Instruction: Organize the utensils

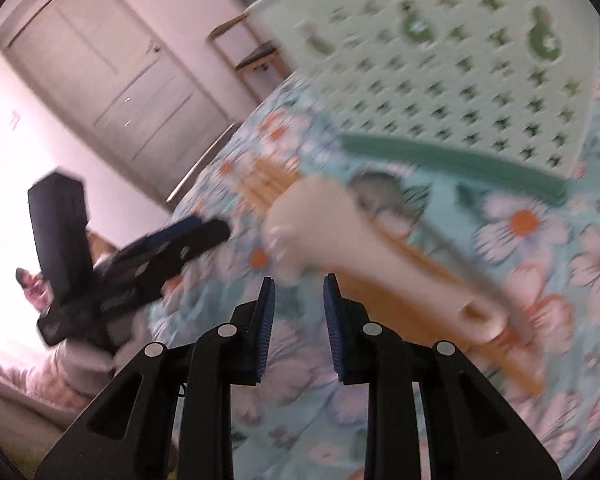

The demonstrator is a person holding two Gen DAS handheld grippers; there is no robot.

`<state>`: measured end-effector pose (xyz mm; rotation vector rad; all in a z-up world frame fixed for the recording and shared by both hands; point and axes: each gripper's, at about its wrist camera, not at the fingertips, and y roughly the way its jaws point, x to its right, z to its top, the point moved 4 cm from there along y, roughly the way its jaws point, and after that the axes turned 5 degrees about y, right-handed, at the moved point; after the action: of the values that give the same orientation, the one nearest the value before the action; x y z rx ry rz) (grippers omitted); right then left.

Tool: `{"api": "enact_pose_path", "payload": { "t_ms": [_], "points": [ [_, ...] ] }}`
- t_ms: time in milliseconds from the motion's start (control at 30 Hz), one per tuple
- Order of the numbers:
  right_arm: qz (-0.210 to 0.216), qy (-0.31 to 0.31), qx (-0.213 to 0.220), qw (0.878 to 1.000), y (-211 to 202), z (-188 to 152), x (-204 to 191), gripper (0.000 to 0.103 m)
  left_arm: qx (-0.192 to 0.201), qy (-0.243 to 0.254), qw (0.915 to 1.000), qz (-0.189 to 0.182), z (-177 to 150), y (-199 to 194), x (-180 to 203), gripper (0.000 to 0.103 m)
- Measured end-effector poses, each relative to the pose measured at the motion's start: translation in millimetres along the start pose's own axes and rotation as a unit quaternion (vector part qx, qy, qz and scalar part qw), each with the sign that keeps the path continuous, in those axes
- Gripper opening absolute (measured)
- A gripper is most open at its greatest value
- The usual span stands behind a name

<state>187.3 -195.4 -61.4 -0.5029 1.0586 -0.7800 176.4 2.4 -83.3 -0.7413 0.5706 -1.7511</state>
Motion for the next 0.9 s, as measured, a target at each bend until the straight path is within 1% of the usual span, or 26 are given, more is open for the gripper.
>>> {"api": "enact_pose_path", "payload": {
  "t_ms": [67, 133, 233, 300, 333, 400, 433, 533, 600, 667, 733, 800, 900],
  "points": [
    [0.0, -0.012, -0.002, 1.0, 2.3, -5.4, -6.6, 0.025, 0.0, -0.003, 1.0, 0.003, 0.2, -0.6, -2.6, 0.078],
    [-0.01, -0.017, 0.018, 1.0, -3.3, 1.0, -7.5, 0.025, -0.001, -0.004, 1.0, 0.007, 0.3, -0.8, -5.3, 0.078],
    [-0.008, 0.013, 0.058, 0.998, -17.8, 21.3, 6.2, 0.025, 0.0, -0.006, 0.9999, 0.009, 0.8, -2.3, -5.7, 0.078],
    [-0.017, 0.031, 0.076, 0.996, -19.4, 33.3, 18.2, 0.025, 0.002, -0.005, 0.9999, 0.009, 1.1, -4.3, -4.6, 0.078],
    [-0.019, 0.042, 0.079, 0.996, -22.4, 37.0, 26.1, 0.025, 0.003, -0.004, 0.9999, 0.009, 1.4, -5.3, -3.7, 0.078],
    [-0.006, 0.059, 0.063, 0.996, -10.9, 38.7, 32.3, 0.025, 0.005, -0.002, 0.9999, 0.009, 1.7, -7.4, -2.7, 0.078],
    [0.003, 0.059, 0.047, 0.997, -4.0, 34.9, 30.2, 0.026, 0.007, 0.0, 0.9999, 0.01, 2.2, -8.9, -2.4, 0.078],
    [0.025, 0.026, 0.012, 0.999, 9.3, 16.6, 9.5, 0.026, 0.011, 0.001, 0.9999, 0.013, 3.4, -11.4, -3.8, 0.078],
    [0.024, 0.004, 0.006, 1.0, 10.8, 6.6, -1.7, 0.026, 0.011, -0.002, 0.9999, 0.012, 4.5, -10.7, -4.9, 0.078],
    [0.014, -0.002, 0.009, 1.0, 6.3, 2.5, -3.2, 0.026, 0.008, -0.003, 0.9999, 0.011, 4.7, -8.4, -4.8, 0.078],
    [0.005, 0.004, 0.026, 1.0, -2.1, 4.9, 2.4, 0.026, 0.005, -0.002, 1.0, 0.008, 5.0, -5.8, -3.0, 0.078],
    [-0.017, 0.005, 0.049, 0.999, -17.6, 9.0, 10.0, 0.026, 0.005, 0.002, 1.0, 0.006, 5.1, -5.1, 0.2, 0.078],
    [-0.066, -0.014, 0.076, 0.995, -30.4, 17.4, 17.7, 0.026, 0.008, 0.008, 0.9999, 0.005, 5.4, -5.5, 4.3, 0.078]
  ]
}}
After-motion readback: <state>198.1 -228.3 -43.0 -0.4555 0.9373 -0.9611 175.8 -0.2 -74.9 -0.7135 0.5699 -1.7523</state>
